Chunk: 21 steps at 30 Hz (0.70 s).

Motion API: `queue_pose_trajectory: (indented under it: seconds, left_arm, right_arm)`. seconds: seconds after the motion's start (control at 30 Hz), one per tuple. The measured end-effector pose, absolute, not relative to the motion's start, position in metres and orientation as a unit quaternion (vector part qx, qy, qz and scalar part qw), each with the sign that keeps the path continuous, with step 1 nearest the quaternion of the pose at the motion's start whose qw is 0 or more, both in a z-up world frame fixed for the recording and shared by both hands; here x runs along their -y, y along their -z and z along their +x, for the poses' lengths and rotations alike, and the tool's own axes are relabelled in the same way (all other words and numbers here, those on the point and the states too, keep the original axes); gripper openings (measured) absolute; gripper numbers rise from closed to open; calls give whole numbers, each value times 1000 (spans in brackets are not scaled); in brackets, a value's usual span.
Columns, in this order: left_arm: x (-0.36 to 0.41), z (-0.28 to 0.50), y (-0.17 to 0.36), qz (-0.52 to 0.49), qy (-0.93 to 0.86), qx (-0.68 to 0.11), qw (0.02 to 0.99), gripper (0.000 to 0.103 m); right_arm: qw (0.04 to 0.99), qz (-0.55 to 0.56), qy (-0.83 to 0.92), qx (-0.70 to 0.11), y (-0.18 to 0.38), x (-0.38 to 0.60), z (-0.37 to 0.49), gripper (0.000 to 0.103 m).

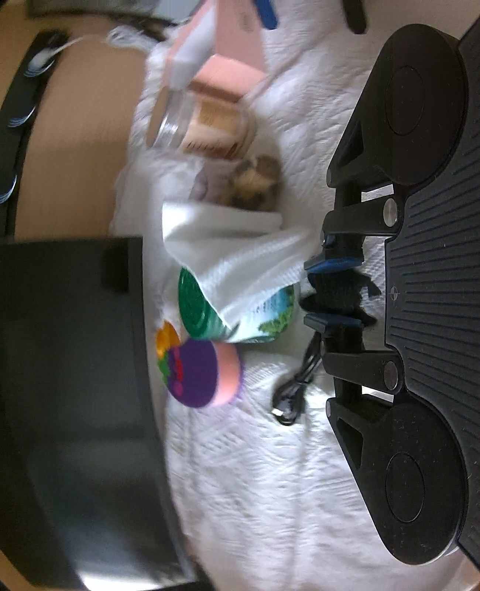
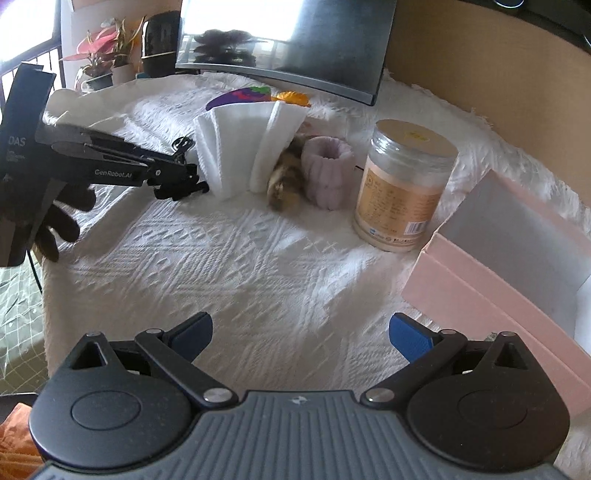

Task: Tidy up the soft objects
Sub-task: 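Reach the left tool to the black hair clip and close on it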

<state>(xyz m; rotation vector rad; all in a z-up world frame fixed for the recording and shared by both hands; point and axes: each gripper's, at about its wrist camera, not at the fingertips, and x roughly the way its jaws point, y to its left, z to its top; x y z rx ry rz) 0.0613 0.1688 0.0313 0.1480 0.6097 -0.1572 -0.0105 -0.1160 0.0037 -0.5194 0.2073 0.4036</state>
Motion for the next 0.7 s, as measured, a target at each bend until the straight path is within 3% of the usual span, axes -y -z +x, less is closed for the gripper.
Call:
queue_pose_trajectory:
  seconds: [0.13, 0.3, 0.43, 0.7]
  left_arm:
    - [-159, 67, -28, 146, 70, -324, 932, 31]
    - [-155, 76, -25, 159, 74, -343, 923, 32]
    - [-148, 75, -21, 170, 91, -353, 915, 54]
    - [-162, 79, -20, 152, 49, -354, 922, 52]
  right_arm:
    - [941, -255, -196, -104, -1, 116, -10, 102]
    - [943, -250, -195, -105, 1, 119, -9, 102]
    - [943, -246, -196, -105, 1, 120, -10, 102]
    - [943, -249, -198, -103, 1, 119, -10, 102]
